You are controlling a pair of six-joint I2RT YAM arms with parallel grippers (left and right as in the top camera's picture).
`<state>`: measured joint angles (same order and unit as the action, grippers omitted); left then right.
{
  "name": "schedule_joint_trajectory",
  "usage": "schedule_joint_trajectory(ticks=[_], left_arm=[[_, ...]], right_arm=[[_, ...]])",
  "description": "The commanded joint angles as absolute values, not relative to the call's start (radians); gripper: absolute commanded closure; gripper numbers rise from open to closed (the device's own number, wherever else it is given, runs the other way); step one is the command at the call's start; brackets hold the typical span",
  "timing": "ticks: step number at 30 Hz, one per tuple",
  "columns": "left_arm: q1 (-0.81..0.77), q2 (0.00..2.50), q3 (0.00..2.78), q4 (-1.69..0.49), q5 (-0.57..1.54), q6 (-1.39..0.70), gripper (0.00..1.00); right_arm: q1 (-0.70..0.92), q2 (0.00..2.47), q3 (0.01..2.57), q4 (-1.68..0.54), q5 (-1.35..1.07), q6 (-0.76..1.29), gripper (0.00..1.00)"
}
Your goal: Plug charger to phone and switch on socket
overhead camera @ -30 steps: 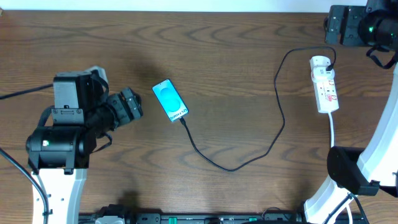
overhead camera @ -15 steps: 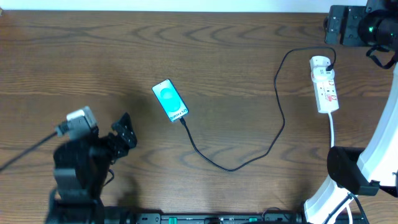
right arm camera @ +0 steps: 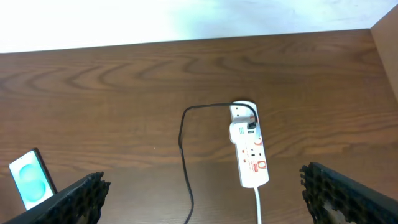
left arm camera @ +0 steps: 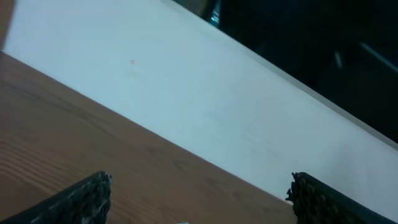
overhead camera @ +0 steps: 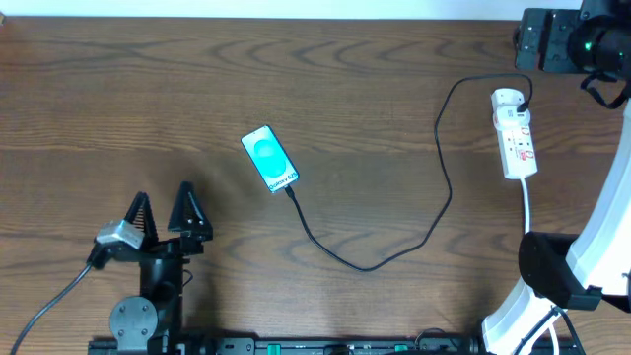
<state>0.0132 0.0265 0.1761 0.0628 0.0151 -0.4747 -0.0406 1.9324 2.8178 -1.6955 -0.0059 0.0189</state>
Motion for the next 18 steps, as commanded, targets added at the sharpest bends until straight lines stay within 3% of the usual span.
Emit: schedule_joint_trajectory(ticks=[1, 6, 18], left_arm=[[0.043, 0.001, 0.147, 0.069, -0.008, -0.478, 0.08], [0.047, 0.001, 0.134, 0.040, -0.008, -0.481, 0.09], [0.051, 0.001, 0.134, -0.268, -0.009, -0.484, 0.08]], right_arm=[[-0.038, 1.919, 2.818, -1.698, 0.001, 0.033, 0.01], [-0.038, 1.919, 2.818, -1.698, 0.001, 0.033, 0.01], [-0.038, 1.919, 2.818, -1.698, 0.001, 0.033, 0.01]])
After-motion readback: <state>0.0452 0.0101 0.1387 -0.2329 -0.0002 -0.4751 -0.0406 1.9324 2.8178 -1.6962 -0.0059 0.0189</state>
